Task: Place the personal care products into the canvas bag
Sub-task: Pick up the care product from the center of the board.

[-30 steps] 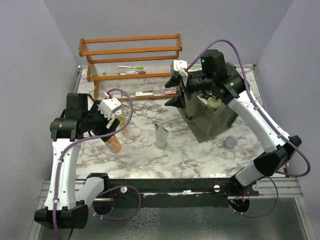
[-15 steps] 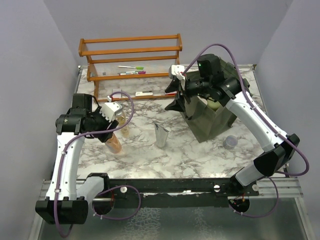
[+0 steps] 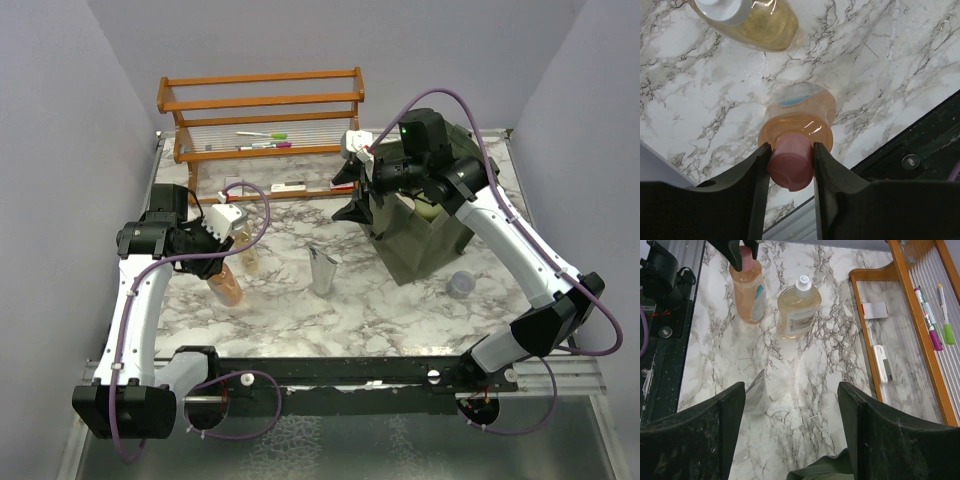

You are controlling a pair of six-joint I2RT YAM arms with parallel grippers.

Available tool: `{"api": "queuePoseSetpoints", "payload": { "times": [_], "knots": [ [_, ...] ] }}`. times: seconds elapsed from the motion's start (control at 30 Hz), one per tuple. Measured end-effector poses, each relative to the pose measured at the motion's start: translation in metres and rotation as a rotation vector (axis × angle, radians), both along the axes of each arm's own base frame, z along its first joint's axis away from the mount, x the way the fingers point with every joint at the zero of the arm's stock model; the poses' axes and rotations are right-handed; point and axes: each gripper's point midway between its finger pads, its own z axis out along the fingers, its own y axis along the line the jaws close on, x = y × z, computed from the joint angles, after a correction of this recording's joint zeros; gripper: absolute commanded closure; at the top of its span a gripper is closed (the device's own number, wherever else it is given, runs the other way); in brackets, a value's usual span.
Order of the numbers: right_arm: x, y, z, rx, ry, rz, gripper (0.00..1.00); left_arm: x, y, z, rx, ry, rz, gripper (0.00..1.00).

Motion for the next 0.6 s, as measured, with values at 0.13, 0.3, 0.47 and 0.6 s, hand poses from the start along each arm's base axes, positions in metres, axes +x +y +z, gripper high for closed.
{"api": "queuePoseSetpoints", "payload": {
  "times": [0.13,0.3,0.47,0.6],
  "knots": [
    [0.001,-0.002,0.001,-0.003,-0.014,-0.009,0.26,0.000,0.000,0.000,-0.001,0.000,-0.009,0.95],
    [0.000,-0.005,0.004,-0.004,-0.030,-0.021,0.26,-0.001,-0.004,0.000,-0.008,0.007,-0.036,1.00],
    [0.002,-0.007,0.004,-0.010,-0.041,-0.031,0.26,0.000,-0.015,0.001,-0.017,0.018,-0.096,1.00],
    [0.003,-0.007,0.004,-0.013,-0.043,-0.038,0.26,-0.006,-0.031,0.002,-0.019,0.040,-0.179,1.00]
  ]
}}
